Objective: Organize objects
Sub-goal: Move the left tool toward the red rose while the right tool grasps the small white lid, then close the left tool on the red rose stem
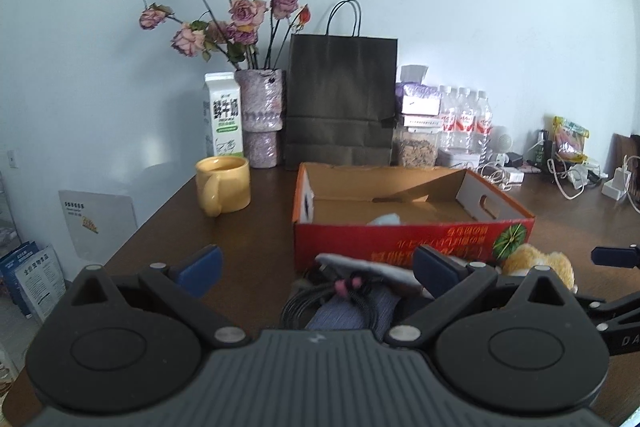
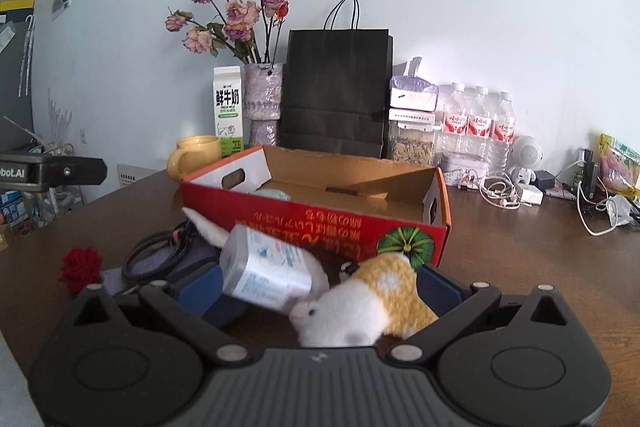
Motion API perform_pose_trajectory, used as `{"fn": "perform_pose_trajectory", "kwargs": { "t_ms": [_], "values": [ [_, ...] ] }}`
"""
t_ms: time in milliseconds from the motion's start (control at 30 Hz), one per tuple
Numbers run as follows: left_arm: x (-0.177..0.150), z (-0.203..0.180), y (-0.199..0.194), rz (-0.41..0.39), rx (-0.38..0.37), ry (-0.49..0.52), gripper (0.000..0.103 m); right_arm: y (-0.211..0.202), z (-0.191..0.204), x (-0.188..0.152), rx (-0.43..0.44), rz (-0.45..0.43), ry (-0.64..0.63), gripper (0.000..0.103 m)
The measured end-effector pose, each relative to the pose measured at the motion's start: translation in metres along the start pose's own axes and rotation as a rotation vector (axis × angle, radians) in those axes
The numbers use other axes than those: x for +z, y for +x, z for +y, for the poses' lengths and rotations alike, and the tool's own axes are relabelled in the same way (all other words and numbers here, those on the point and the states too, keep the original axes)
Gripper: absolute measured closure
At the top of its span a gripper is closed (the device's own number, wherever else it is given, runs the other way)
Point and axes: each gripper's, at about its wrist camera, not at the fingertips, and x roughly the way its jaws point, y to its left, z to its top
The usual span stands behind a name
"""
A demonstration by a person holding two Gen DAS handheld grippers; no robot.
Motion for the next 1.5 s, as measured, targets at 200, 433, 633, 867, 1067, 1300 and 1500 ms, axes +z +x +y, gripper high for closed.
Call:
{"fn": "perform_pose_trajectory", "kwargs": {
  "t_ms": [200,433,633,867,1067,1300,1500],
  "values": [
    [-0.030,0.017,-0.010,0.075,0.027,-0.006,0.000,-0.010,0.006,-0.022,0.010,0.044,0.001,0.000],
    [-0.055,0.038,-0.011,0.167,0.061,-0.030,0.000,-0.016,0.013,-0.047,0.021,0.111,0.005,0.000],
    [-0.064,0.048,-0.008,0.205,0.060,-0.059,0.000,-0.015,0.015,-0.061,0.020,0.148,0.026,0.000],
    [-0.069,0.050,0.001,0.224,0.057,-0.080,0.000,-0.006,0.018,-0.067,0.028,0.167,0.023,0.000],
    [-0.071,0.049,0.004,0.232,0.050,-0.086,0.000,0.004,0.022,-0.068,0.073,0.174,0.021,0.028],
    [-0.072,0.048,0.007,0.239,0.051,-0.087,0.000,0.008,0.025,-0.066,0.103,0.154,0.003,0.073],
    [-0.072,0.048,0.010,0.237,0.054,-0.088,0.000,0.008,0.023,-0.066,0.121,0.143,0.011,0.075]
  ]
}}
